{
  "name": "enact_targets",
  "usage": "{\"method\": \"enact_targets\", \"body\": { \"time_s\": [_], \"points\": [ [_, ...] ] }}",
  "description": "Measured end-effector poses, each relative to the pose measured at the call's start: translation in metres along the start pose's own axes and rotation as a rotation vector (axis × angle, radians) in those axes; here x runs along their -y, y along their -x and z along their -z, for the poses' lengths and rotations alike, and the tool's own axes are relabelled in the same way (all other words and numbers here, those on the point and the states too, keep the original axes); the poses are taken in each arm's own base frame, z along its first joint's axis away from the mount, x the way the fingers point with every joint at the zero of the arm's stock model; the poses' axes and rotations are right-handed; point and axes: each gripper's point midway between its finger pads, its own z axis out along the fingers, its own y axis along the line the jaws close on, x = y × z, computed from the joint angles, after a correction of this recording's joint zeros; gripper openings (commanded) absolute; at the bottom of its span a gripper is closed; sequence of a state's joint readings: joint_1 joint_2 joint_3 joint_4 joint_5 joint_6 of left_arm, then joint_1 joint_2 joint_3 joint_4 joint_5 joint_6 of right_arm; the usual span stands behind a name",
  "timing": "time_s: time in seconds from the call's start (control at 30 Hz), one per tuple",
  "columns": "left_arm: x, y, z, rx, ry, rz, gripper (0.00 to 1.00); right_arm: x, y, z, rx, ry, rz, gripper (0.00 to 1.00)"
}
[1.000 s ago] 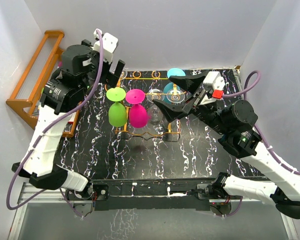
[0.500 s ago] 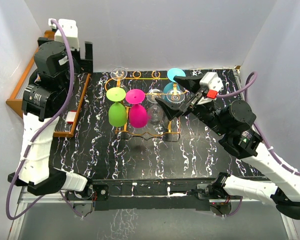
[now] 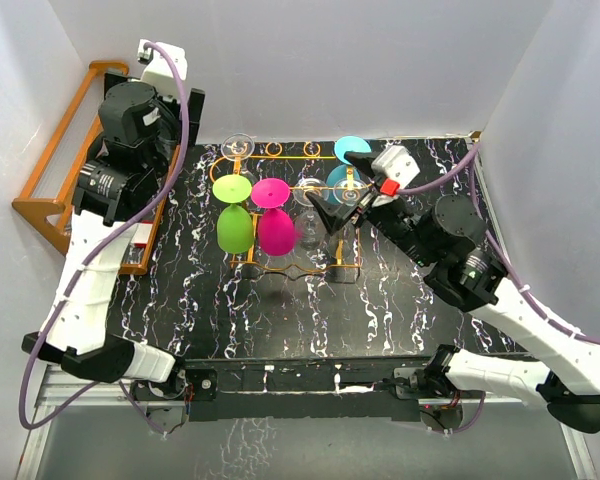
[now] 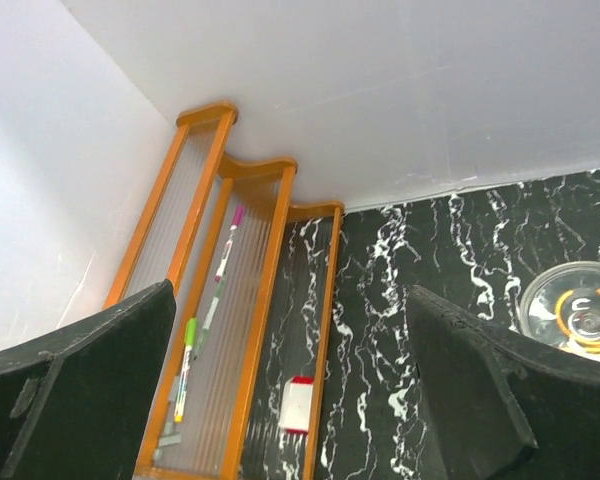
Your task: Place the wine glass upside down on the wine glass rack
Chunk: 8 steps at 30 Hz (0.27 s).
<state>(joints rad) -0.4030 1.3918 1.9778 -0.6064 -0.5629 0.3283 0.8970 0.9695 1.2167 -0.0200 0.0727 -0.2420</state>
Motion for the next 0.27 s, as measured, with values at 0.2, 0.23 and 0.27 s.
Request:
{"method": "enact_targets", "body": {
  "time_s": [0.2,0.23,0.27],
  "points": [
    [-0.006,0.029,-0.003,0.061,-0.025,0.105,0.91,-0.003,-0.014,0.000,-0.021,0.006,0.008,0.98],
    [-0.015,0.033,-0.005,0.069,-0.021,0.144,0.95,-0.003,-0.012,0.000,-0.013,0.005,0.008,0.98],
    [-0.025,0.035,-0.006,0.073,-0.010,0.172,0.97,-0.003,-0.009,0.000,-0.004,0.006,0.007,0.98]
  ]
}}
